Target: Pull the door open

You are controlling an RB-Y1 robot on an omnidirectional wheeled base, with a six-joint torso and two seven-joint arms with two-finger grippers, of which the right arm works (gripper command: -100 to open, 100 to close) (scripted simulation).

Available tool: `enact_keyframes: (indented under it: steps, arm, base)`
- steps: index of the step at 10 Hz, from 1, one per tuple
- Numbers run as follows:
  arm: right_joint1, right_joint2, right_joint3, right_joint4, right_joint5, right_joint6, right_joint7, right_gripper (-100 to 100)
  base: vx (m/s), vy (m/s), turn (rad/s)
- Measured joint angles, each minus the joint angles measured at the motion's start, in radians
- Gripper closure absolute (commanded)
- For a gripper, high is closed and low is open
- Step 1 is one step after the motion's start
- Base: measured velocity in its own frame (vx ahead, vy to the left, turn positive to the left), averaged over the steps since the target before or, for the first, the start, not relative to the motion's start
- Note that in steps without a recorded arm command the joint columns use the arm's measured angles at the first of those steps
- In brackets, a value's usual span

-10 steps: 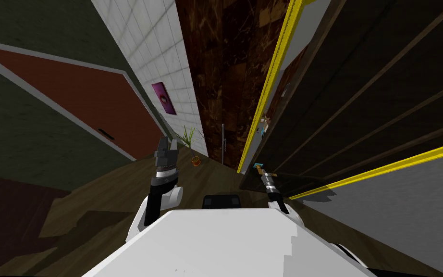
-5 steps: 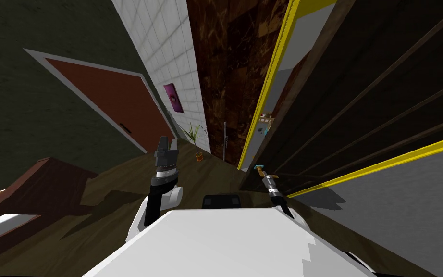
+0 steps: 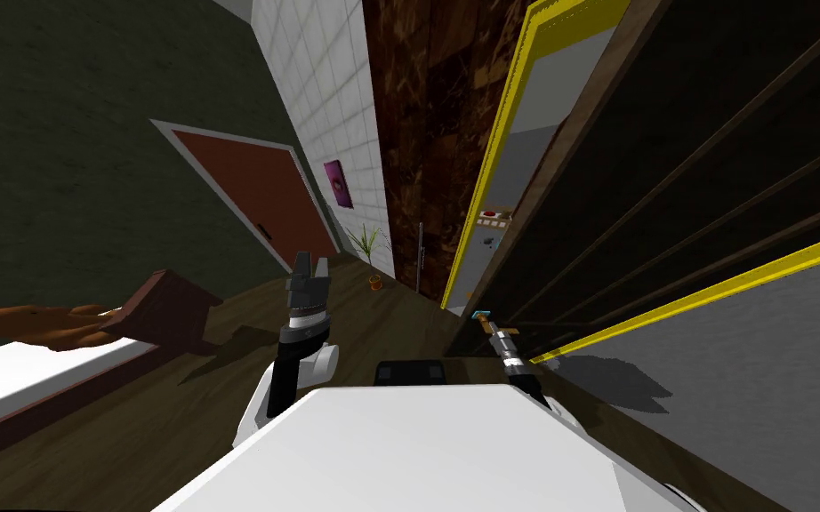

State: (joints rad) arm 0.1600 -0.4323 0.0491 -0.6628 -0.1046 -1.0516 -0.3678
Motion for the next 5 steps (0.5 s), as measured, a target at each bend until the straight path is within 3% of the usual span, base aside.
enact_keyframes:
  steps: [2,5]
  arm:
    - [0.023,-0.012,0.011,-0.015,0.004,-0.017,-0.014,100]
    - [0.033,-0.02,0.015,-0.003,0.004,-0.041,-0.021,100]
  base:
    - [-0.136,-0.052,0.056]
    - [-0.189,-0.068,0.193]
